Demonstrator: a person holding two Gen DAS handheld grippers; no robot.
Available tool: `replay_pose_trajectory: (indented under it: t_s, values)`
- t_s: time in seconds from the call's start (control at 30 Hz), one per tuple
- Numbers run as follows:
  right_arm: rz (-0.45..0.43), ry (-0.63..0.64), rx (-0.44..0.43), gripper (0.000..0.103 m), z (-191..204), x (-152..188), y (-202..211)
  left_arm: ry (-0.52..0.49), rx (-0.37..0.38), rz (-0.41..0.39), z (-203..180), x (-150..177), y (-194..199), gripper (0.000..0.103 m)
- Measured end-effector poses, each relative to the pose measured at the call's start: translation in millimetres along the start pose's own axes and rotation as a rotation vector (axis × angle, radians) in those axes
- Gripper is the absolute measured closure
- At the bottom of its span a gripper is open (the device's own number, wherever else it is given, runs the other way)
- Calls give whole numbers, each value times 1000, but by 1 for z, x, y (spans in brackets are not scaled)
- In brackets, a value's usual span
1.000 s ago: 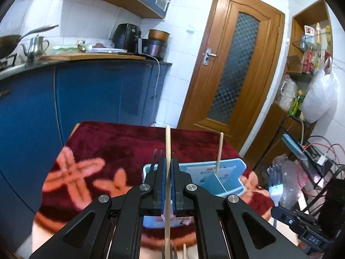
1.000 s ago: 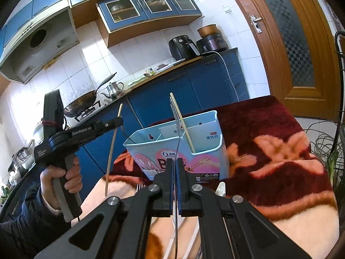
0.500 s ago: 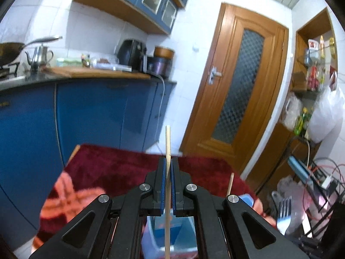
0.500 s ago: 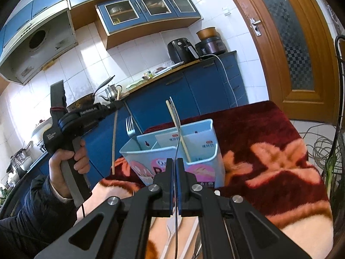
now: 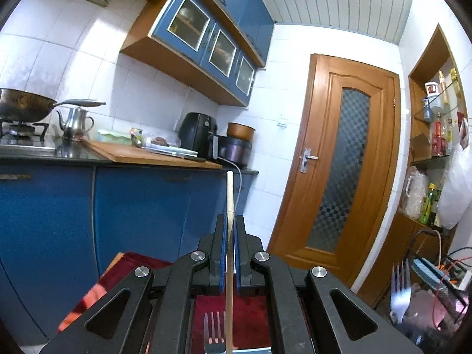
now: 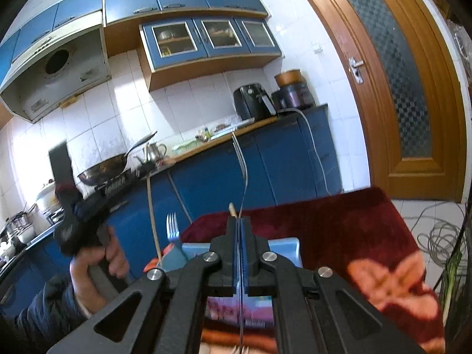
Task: Organize utensils
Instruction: 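Lift the chopstick and fork and carry both over the caddy, then open both tools to drop the chopstick and fork into the caddy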
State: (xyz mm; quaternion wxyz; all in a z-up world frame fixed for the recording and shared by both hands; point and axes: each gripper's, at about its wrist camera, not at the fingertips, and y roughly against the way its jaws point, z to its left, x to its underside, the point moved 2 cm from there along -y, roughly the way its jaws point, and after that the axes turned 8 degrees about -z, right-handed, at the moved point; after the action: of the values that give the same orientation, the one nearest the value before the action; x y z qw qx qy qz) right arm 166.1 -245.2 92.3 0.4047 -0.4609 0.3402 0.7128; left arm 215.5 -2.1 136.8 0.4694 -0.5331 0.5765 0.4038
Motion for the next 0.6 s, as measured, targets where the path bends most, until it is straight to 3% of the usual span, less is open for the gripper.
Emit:
replay_pose_trajectory:
  t_s: [0.3, 0.6]
  values:
    - [-87, 73, 75, 99, -10, -1, -45, -33, -6, 11, 5, 30, -8, 99]
    - [-46, 161, 116, 98, -12, 21, -56, -92, 12, 87, 0, 51, -10, 99]
